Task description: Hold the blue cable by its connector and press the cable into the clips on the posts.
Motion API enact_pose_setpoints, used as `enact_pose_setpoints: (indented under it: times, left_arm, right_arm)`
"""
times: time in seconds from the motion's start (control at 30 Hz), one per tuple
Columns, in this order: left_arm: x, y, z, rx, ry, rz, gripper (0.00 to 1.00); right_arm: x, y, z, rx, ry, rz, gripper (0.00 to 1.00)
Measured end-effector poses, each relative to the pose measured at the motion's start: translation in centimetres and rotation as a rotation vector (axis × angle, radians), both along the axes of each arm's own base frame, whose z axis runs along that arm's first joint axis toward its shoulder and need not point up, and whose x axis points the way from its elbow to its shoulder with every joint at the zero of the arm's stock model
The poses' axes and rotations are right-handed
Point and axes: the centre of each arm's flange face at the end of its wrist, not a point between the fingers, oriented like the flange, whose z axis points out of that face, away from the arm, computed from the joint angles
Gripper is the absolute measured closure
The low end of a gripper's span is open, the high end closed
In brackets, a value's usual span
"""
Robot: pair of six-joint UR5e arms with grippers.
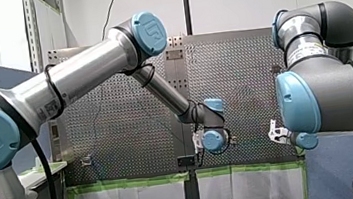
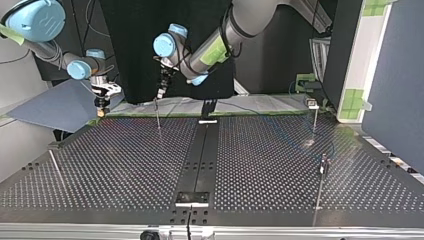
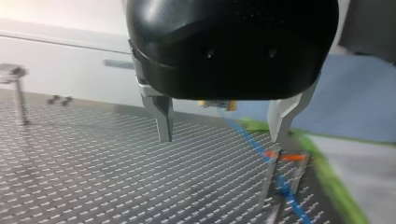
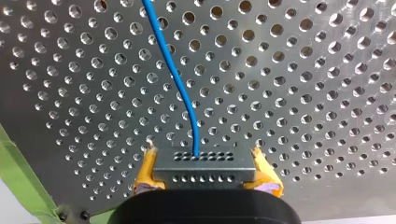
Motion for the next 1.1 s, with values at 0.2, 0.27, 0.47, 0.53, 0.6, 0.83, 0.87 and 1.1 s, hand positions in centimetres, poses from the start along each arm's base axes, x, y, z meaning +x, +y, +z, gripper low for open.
enact_pose_setpoints:
  times: [0.2,0.27,0.47,0.53,0.6,0.83,0.87,1.1]
  left_arm:
    - [0.1,1.2,2.6,-0.052,-0.030,0.039,0.00]
    - [-0.2,1.8,3.3,-0.050,-0.027,0.053,0.00]
    - [-1.2,3.7,4.8,-0.006,-0.005,0.097,0.00]
    - [-1.6,4.3,5.3,0.013,0.005,0.108,0.00]
    - [-2.0,5.0,5.8,0.031,0.015,0.120,0.00]
    - [-4.0,7.1,7.5,0.082,0.057,0.132,0.00]
    - [-4.3,7.5,7.8,0.092,0.064,0.133,0.00]
    - [-6.0,9.3,9.8,0.106,0.071,0.134,0.00]
  right_arm:
    - [0.3,0.1,0.0,0.003,-0.001,0.004,1.00]
    - [0.4,0.1,0.0,0.004,-0.002,0.006,1.00]
    - [0.6,0.2,-0.1,0.009,-0.010,0.008,1.00]
    - [0.7,0.2,-0.1,0.011,-0.012,0.010,1.00]
    - [0.7,0.3,-0.1,0.012,-0.013,0.015,1.00]
    - [1.3,0.4,-0.1,0.015,-0.014,0.028,1.00]
    - [1.4,0.4,-0.1,0.015,-0.014,0.030,1.00]
    - [1.8,0.5,-0.1,0.017,-0.013,0.036,1.00]
